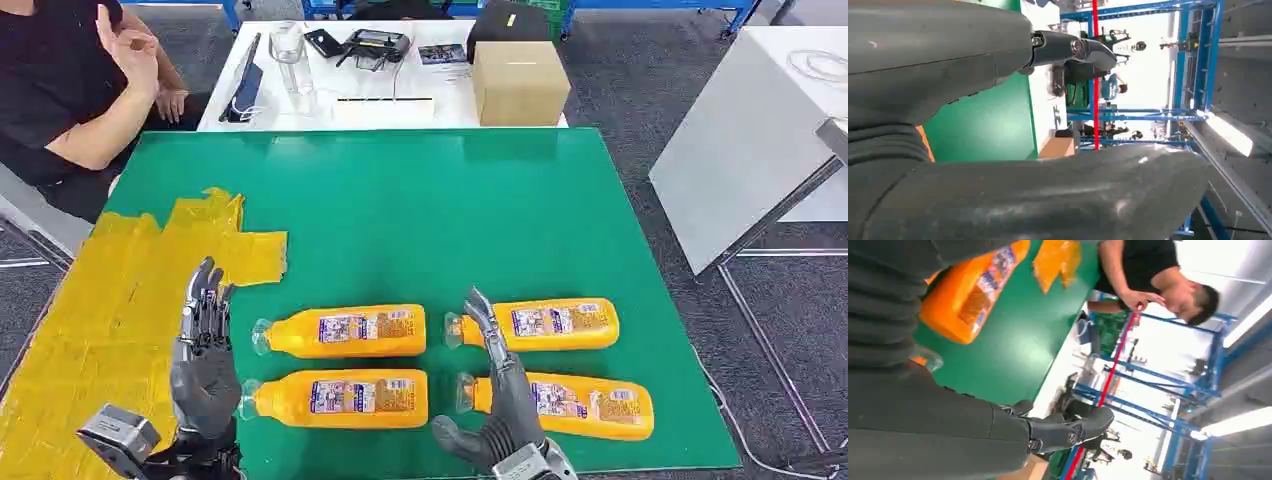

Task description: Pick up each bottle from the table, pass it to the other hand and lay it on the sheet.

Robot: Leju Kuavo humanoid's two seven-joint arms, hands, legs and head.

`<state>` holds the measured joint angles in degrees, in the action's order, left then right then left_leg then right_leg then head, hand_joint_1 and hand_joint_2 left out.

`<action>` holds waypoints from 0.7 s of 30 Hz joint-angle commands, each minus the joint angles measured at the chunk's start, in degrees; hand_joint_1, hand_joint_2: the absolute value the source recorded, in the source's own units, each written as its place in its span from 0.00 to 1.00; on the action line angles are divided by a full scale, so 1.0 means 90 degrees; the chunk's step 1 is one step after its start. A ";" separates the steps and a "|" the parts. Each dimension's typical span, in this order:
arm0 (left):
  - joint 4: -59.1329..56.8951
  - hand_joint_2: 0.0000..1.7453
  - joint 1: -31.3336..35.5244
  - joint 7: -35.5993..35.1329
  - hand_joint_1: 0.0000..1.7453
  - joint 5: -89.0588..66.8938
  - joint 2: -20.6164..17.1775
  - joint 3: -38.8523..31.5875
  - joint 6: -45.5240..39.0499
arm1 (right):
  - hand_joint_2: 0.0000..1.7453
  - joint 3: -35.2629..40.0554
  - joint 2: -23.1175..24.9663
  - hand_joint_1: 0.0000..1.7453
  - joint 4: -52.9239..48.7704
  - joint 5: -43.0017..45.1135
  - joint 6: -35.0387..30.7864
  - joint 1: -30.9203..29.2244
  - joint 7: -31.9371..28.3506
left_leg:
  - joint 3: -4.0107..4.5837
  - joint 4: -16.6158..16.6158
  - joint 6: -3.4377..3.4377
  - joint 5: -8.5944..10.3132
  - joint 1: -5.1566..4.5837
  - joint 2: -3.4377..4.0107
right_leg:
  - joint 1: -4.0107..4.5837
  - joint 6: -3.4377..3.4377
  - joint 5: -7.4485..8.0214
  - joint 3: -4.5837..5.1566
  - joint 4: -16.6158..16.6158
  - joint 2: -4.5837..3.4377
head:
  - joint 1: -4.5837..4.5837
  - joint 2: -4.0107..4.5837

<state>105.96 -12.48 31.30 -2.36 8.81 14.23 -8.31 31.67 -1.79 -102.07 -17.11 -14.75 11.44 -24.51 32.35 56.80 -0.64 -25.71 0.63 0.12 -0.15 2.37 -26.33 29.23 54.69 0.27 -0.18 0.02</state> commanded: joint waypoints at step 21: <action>-0.0515 0.00 0.0416 -0.0274 0.00 0.0145 -0.0172 0.0337 0.0189 | 1.00 0.1354 -0.0276 0.00 0.1750 -0.2715 0.0877 -0.1530 0.2475 | -0.0015 -0.0011 0.0000 0.0002 0.0001 0.0006 | 0.0004 -0.0003 0.0002 -0.0016 -0.0008 -0.0007 | 0.0000 0.0000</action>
<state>104.74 -10.80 29.25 -1.53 8.39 16.76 -7.02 40.24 -4.68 -94.93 -40.98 -8.22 3.26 -4.39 32.35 56.80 -0.64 -25.69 0.65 0.12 -0.12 2.36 -26.33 29.20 54.70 0.28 -0.17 0.02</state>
